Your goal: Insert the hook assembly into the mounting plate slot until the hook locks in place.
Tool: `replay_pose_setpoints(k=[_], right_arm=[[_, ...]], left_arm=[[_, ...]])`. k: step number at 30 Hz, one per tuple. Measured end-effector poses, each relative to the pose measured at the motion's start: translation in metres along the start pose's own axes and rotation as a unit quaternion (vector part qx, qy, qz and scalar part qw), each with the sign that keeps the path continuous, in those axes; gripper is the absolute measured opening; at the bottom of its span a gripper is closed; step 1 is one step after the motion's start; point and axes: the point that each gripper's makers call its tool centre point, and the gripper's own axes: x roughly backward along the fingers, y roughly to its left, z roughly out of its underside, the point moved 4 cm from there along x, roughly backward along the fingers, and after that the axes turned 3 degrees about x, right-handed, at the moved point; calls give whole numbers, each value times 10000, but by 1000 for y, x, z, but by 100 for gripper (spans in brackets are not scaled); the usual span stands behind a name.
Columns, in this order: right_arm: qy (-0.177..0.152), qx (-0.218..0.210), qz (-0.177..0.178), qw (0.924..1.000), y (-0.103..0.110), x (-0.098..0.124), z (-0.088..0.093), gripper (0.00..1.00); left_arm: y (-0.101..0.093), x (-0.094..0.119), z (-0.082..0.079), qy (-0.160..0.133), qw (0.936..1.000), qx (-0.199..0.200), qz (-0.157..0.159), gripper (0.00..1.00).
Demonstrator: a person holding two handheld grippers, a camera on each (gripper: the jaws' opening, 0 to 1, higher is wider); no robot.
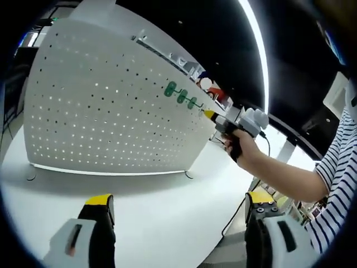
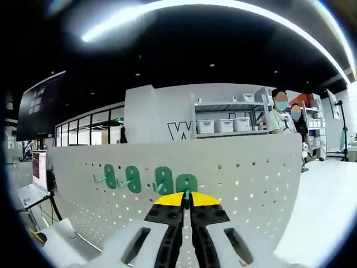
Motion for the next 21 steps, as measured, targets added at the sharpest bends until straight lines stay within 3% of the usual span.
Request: replay_pose_setpoints(k=[21], right_arm=[[-133, 161, 65, 9998, -14, -18, -9, 0]], left_arm=[[4, -3, 1, -14, 9999, 118, -80, 100]])
